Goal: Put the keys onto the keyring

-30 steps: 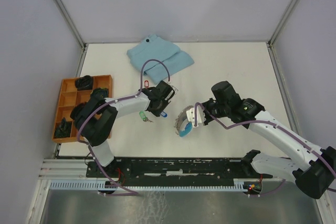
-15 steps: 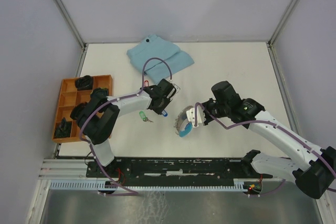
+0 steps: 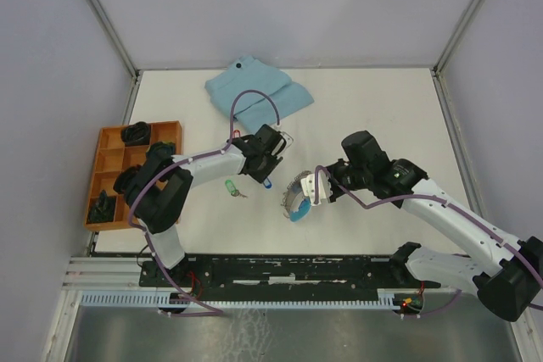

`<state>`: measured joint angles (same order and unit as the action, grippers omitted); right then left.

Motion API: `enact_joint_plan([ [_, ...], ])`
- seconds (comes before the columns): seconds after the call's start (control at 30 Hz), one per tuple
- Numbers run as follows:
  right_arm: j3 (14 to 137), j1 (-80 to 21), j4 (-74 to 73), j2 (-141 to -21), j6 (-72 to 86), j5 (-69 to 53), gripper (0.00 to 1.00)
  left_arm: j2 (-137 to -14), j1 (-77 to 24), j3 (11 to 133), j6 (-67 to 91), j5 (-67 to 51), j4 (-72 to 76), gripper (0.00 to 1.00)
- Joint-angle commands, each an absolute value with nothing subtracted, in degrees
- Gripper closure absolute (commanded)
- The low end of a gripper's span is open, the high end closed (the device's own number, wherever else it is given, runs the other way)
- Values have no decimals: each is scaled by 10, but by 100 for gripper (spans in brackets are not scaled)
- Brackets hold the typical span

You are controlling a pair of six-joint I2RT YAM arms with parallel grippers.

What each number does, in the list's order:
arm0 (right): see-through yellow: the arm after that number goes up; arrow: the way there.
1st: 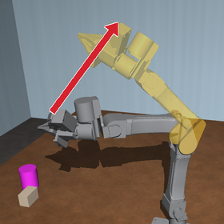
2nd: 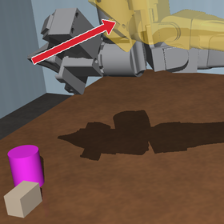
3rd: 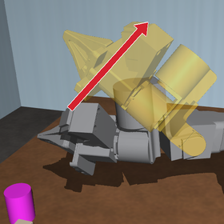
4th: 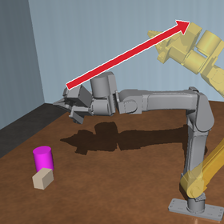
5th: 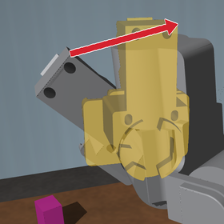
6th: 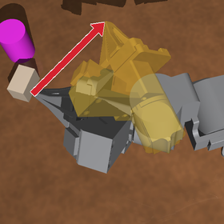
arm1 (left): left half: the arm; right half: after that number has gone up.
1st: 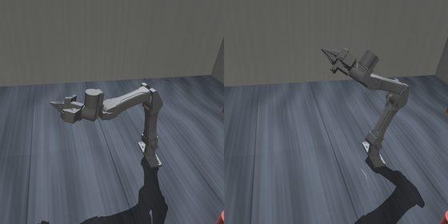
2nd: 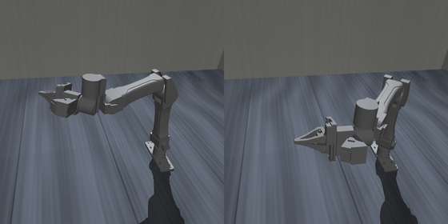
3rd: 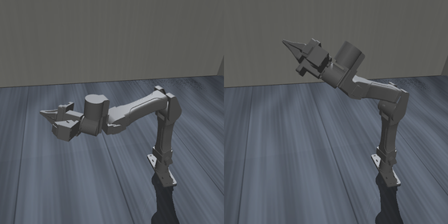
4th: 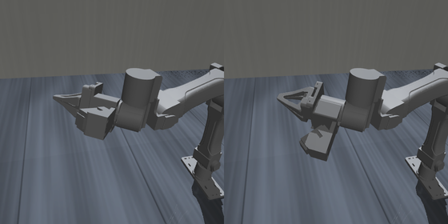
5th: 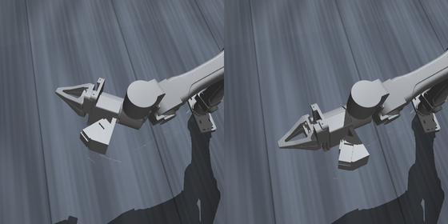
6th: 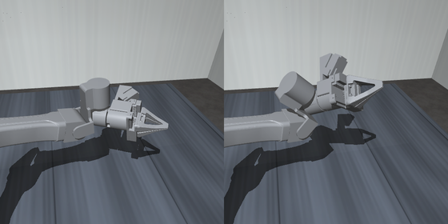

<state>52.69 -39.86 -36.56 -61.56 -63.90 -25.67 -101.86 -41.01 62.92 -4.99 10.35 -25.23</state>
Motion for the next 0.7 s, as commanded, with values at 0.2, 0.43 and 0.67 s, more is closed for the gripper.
enact_joint_plan([
  [0.2,528,-398,-334,-599,-632,-265,99,-983,-418,640,-15,108,-282,47],
  [0.43,530,-397,-334,-598,-632,-262,99,-987,-441,624,16,111,-307,45],
  [0.67,529,-397,-332,-595,-632,-263,99,-1027,-449,636,23,150,-243,45],
])
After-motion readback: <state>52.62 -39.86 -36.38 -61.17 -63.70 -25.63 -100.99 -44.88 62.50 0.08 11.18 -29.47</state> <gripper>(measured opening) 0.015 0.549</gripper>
